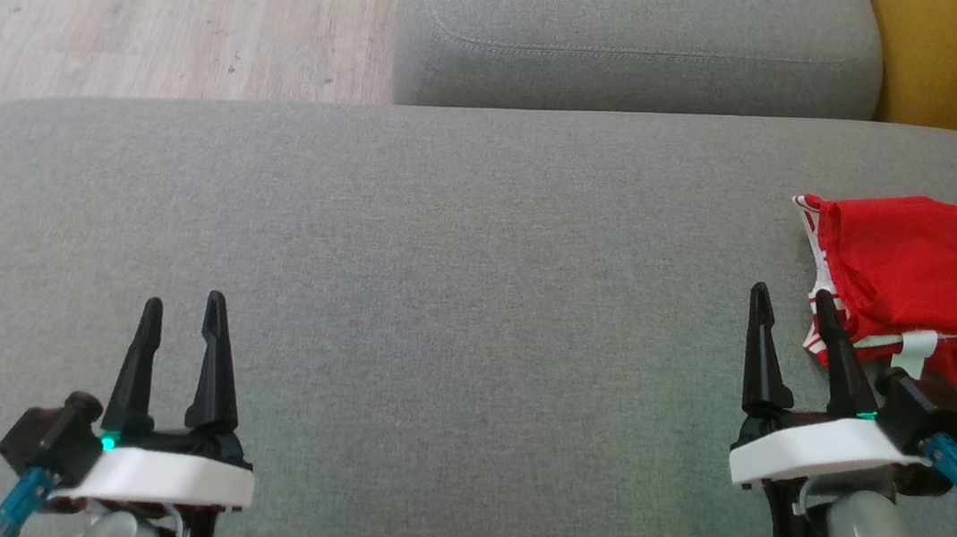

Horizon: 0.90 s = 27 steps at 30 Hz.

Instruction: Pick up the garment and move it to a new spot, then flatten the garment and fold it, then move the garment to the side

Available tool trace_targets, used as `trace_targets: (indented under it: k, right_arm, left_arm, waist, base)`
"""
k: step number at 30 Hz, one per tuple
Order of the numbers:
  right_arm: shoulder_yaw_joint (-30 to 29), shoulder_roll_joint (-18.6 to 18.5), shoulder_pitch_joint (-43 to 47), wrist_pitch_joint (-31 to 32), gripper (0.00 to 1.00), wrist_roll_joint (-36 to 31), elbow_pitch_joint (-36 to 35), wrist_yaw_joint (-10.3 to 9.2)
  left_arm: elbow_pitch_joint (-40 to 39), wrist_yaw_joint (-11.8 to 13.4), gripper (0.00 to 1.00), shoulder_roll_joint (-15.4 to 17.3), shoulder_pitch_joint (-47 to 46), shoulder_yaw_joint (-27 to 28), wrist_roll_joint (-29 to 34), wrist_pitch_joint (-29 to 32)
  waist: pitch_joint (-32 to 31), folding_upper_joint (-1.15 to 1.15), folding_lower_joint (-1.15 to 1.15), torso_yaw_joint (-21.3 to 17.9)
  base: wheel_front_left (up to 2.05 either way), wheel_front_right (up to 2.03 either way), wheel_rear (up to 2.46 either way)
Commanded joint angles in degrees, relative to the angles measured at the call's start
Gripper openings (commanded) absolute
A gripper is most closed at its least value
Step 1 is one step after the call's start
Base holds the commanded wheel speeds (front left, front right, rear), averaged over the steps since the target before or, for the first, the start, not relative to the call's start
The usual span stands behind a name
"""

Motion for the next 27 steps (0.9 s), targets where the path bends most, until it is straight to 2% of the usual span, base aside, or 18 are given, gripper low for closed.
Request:
trace_targets:
  k: [1, 5, 6, 10, 27]
  right_arm:
    - [1.2, 0.23, -1.13, -0.63, 1.0, -0.42, -1.66, -0.04]
    - [1.63, 0.23, -1.17, -0.63, 1.0, -0.25, -1.46, -0.04]
    - [0.27, 0.0, 0.0, 0.0, 0.0, 0.02, 0.2, 0.01]
    - [0.29, 0.03, 1.23, 0.09, 0.0, 0.05, 2.51, 0.0]
    - [-1.31, 0.06, 1.84, 2.93, 0.0, 10.3, 0.72, -0.01]
  left_arm:
    - [-1.7, 0.56, 1.0, 0.45, -1.78, 1.53, -0.19, -0.29]
    - [-1.05, 0.72, 1.0, 0.45, -1.54, 1.27, -1.01, -0.29]
    - [0.76, 0.51, 0.0, 0.0, 0.06, -0.15, -0.93, 0.0]
    - [3.38, 0.51, 0.0, -0.08, 1.13, -0.13, -0.95, 0.04]
    - [2.82, 0.37, 0.0, 0.0, 0.59, 1.33, -9.96, 2.92]
  waist:
    - [-0.06, 0.0, 0.0, 0.01]
    - [-0.11, 0.0, 0.0, -0.1]
    - [-0.11, 0.0, 0.0, -0.1]
    - [-0.11, 0.0, 0.0, -0.1]
    - [-0.01, 0.0, 0.0, -0.11]
  base:
    - [0.0, 0.0, 0.0]
    - [0.0, 0.0, 0.0]
    - [0.0, 0.0, 0.0]
    - [0.0, 0.0, 0.0]
    - [0.0, 0.0, 0.0]
